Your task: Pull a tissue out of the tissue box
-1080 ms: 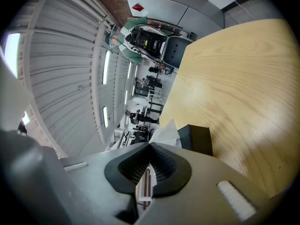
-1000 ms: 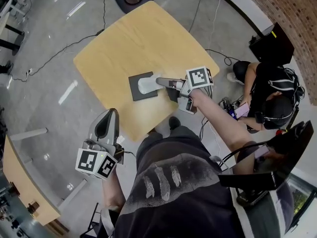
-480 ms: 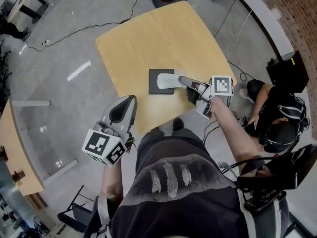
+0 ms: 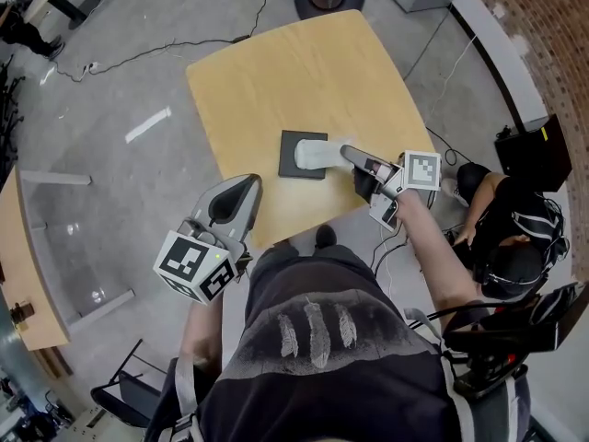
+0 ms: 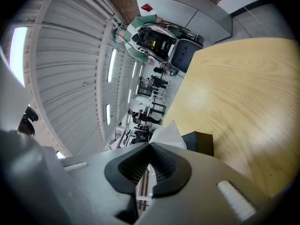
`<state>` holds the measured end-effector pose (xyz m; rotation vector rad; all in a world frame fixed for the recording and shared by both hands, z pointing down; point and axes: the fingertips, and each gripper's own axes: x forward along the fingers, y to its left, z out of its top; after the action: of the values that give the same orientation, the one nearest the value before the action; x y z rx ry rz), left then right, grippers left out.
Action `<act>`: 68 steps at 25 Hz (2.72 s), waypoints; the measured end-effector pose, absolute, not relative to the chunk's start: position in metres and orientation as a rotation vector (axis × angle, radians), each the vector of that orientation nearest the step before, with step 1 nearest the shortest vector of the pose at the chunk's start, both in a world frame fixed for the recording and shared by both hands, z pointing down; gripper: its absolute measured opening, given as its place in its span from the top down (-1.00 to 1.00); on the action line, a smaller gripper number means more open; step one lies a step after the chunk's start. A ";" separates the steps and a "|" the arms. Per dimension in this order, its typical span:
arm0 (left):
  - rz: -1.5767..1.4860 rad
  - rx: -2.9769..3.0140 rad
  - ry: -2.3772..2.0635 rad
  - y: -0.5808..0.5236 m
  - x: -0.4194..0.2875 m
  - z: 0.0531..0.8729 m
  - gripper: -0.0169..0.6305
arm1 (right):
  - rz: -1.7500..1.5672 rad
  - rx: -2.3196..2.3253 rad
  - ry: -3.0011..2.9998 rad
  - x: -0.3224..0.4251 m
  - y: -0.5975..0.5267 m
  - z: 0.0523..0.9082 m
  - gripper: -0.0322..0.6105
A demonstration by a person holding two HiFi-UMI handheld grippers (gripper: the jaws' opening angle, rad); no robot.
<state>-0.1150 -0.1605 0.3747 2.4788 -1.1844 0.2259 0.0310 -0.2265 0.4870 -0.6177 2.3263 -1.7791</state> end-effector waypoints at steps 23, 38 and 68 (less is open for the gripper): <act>0.224 2.478 -1.162 -0.162 -0.102 0.377 0.94 | -1.718 -0.671 2.256 0.081 -0.227 0.467 0.90; 0.227 2.472 -1.159 -0.154 -0.099 0.381 0.94 | -1.835 -0.757 2.266 0.102 -0.208 0.520 0.90; 0.287 2.425 -1.234 -0.131 -0.067 0.385 0.94 | -2.090 -1.123 2.472 0.165 -0.202 0.649 0.71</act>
<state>-0.0667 -0.1310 0.3849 2.4251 -1.2341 0.2869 0.1650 -0.2020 0.6490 -1.1230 2.4715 -2.0901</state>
